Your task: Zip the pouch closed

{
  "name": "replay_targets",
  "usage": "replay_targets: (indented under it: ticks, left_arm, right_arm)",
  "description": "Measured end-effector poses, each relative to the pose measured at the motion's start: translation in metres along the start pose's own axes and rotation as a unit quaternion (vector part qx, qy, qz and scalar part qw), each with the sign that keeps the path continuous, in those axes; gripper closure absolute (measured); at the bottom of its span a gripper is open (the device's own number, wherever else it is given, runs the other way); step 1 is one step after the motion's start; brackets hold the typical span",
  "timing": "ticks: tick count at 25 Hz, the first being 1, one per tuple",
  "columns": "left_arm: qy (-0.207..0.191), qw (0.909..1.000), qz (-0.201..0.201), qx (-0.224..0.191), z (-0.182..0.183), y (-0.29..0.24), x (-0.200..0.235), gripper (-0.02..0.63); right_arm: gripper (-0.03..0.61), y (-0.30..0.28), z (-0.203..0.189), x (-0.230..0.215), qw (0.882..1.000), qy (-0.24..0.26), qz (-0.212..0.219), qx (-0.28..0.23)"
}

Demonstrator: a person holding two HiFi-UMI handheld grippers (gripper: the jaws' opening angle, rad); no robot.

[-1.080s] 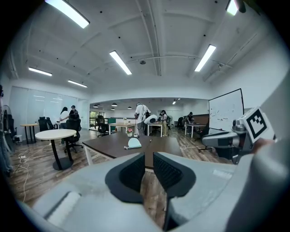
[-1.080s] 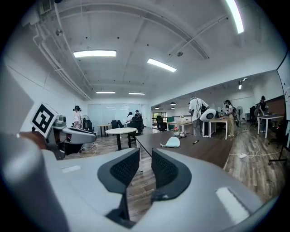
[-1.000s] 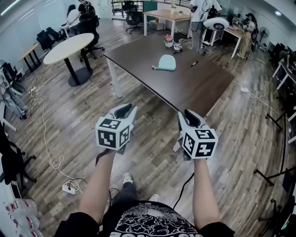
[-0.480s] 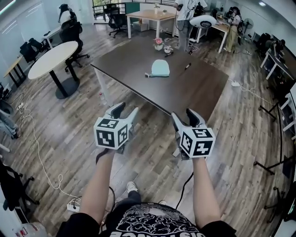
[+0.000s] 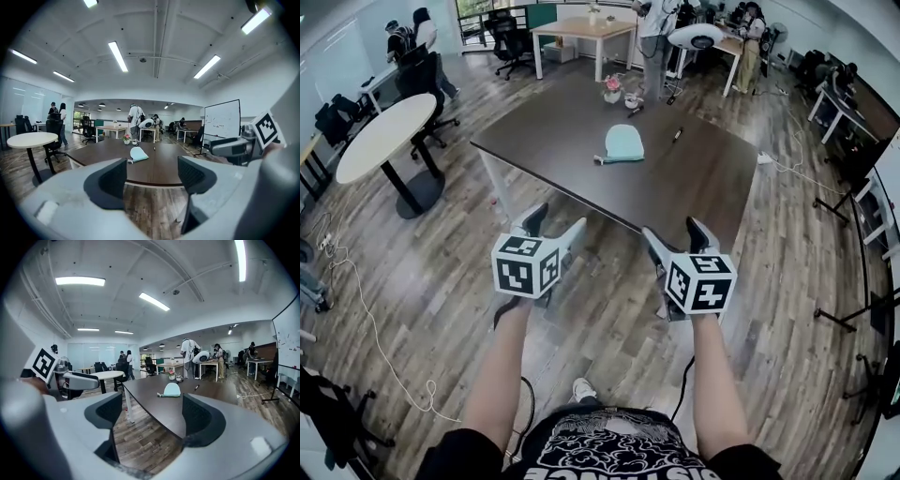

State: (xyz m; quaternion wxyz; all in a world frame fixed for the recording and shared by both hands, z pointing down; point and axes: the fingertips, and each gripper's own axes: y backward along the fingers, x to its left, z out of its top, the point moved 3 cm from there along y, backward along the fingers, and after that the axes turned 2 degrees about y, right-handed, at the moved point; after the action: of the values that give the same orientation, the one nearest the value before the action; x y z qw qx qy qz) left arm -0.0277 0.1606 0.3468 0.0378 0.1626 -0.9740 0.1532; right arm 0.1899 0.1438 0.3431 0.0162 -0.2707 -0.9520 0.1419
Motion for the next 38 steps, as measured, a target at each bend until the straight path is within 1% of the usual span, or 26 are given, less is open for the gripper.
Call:
replay_targets:
  ticks: [3,6,8,11,16,26,32,38]
  left_arm:
    - [0.000,1.0000,-0.007,0.002,0.000,-0.003,0.017,0.230]
    - [-0.003,0.9999,-0.012,0.010,-0.003,-0.007,0.031,0.214]
    - [-0.005,0.9998,-0.013,0.015,-0.004,-0.009,0.039,0.208]
    - [0.000,0.9998,-0.015,0.012,-0.003,-0.012,0.046,0.186]
    - [0.006,0.9999,-0.011,0.009,-0.002,-0.016,0.057,0.183]
    - [-0.001,0.9999,-0.009,0.008,0.004,-0.033,0.071,0.172]
    - [-0.001,0.9999,-0.009,0.012,0.004,-0.062,0.077,0.172]
    - [-0.005,0.9999,-0.007,0.015,0.018,-0.107,0.089,0.172]
  right_arm:
    - [0.162,-0.009,0.002,0.006,1.000,0.009,-0.014,-0.004]
    - [0.116,-0.015,0.003,0.011,1.000,-0.005,-0.020,-0.008]
    - [0.102,-0.019,0.003,0.015,1.000,-0.001,-0.029,-0.004]
    - [0.086,-0.023,0.001,0.018,0.999,-0.002,-0.034,0.001]
    - [0.086,-0.031,0.000,0.020,0.999,0.002,-0.045,0.011]
    - [0.086,-0.054,0.004,0.015,0.999,-0.004,-0.050,0.002]
    - [0.086,-0.080,0.008,-0.003,0.999,-0.001,-0.051,0.000]
    - [0.086,-0.123,0.017,-0.030,0.999,-0.001,-0.046,0.001]
